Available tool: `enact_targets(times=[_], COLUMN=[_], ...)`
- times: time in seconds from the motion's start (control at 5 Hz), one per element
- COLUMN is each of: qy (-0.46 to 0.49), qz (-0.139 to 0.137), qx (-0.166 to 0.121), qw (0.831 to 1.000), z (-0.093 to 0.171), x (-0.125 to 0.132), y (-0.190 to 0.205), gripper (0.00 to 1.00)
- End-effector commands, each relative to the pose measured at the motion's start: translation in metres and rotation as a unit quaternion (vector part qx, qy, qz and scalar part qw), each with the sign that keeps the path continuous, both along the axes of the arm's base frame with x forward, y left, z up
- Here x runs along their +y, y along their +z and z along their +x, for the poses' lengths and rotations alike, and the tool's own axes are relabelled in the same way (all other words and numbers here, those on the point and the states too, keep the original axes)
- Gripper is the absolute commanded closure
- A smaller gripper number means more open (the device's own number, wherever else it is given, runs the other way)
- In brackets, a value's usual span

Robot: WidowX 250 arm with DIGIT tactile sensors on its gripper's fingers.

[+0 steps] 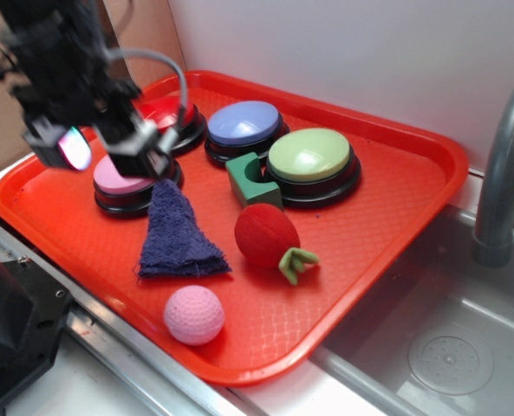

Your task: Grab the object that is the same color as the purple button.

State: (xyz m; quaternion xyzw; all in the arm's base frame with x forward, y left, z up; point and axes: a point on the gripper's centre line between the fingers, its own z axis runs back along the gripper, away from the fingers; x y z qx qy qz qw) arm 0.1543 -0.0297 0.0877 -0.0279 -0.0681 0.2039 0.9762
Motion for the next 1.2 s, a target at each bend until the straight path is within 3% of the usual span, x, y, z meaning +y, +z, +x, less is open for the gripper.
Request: enact_targets(times=[0.0,0.4,0.6,0.8,1.0], qy=[0.030,0.047,0.081,0.082,0.084], qz=[-0.020,-0.044,-0.051,-0.060,-0.054], qx=[-0.053,-0.075,-0.092,-0.077,-0.069], qw=[0.998,0.995,0.991,0.992,0.993], z=[0.028,0.035,0.035,0.037,0.038], x=[0.007,0.006,0.004,0.002,-0.001], y=[-0.051,-0.070,-0.080,-0.087,-0.087], gripper=[0.00,0.00,0.30,1.00,1.00])
